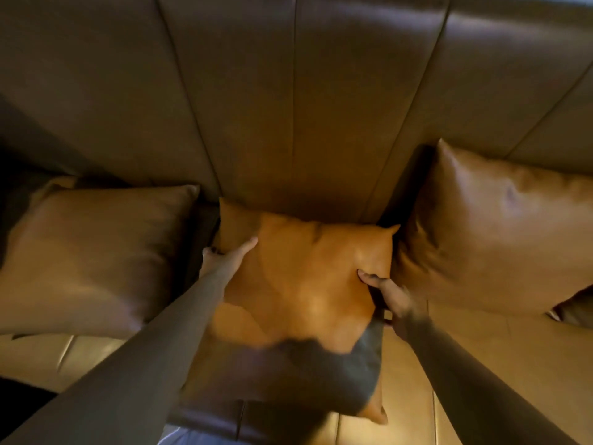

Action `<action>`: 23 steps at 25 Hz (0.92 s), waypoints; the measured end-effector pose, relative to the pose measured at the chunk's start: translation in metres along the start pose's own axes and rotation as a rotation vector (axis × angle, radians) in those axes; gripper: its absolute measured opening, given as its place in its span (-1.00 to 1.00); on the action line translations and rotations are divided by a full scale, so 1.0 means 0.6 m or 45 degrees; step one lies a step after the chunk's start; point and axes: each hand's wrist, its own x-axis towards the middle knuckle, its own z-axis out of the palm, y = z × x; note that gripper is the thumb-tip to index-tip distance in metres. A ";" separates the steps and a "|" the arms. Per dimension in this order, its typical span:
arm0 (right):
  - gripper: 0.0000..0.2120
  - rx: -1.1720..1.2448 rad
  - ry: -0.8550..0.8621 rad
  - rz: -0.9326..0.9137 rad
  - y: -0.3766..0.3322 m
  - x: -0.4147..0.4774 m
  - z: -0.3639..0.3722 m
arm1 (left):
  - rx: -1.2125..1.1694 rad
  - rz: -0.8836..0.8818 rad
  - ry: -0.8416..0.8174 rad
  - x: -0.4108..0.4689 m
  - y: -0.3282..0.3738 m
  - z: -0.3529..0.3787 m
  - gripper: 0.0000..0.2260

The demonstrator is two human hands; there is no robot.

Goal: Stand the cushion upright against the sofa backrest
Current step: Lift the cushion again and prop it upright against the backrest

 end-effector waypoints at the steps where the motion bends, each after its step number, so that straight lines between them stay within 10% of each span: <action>1: -0.10 0.045 -0.010 -0.054 -0.018 -0.008 -0.003 | -0.065 0.029 -0.016 -0.014 0.017 -0.013 0.04; 10: -0.16 0.315 -0.191 -0.521 -0.201 -0.068 0.008 | -0.514 0.384 -0.251 -0.098 0.193 -0.100 0.06; 23: -0.04 0.314 -0.026 -0.592 -0.209 -0.011 0.065 | -0.548 0.334 -0.207 -0.033 0.213 -0.037 -0.07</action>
